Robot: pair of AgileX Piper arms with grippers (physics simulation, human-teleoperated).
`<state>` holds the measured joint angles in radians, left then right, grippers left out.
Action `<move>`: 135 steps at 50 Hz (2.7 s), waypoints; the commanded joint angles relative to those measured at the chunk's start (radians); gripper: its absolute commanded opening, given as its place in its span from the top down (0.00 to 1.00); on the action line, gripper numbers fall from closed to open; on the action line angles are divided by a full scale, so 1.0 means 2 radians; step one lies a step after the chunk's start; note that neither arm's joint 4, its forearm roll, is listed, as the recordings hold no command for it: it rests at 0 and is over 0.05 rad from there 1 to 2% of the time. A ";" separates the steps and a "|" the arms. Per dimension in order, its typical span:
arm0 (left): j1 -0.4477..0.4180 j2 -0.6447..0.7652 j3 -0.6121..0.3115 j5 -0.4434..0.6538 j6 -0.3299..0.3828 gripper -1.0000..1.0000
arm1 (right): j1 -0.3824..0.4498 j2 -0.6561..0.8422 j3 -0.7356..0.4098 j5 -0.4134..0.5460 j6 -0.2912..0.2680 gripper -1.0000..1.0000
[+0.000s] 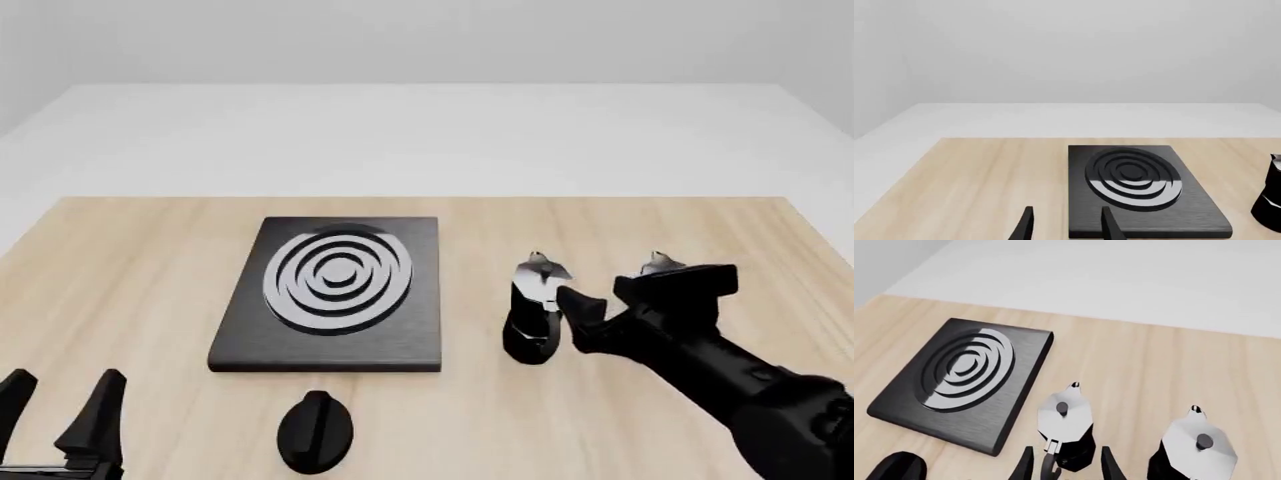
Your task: Put both moka pots on the stove.
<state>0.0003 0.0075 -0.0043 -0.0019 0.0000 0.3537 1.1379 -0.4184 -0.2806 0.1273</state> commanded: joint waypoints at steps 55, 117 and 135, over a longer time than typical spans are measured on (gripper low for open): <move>0.000 0.000 0.000 0.000 0.000 0.00 | 0.019 0.122 -0.007 -0.076 0.011 0.00; 0.000 0.000 0.000 0.000 0.000 0.00 | 0.014 0.124 0.012 -0.100 -0.017 1.00; 0.000 0.000 0.000 0.000 0.000 0.00 | 0.027 0.095 0.013 -0.096 -0.038 1.00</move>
<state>0.0003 0.0075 -0.0043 -0.0019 -0.0001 0.3888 1.3780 -0.3761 -0.4730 0.0633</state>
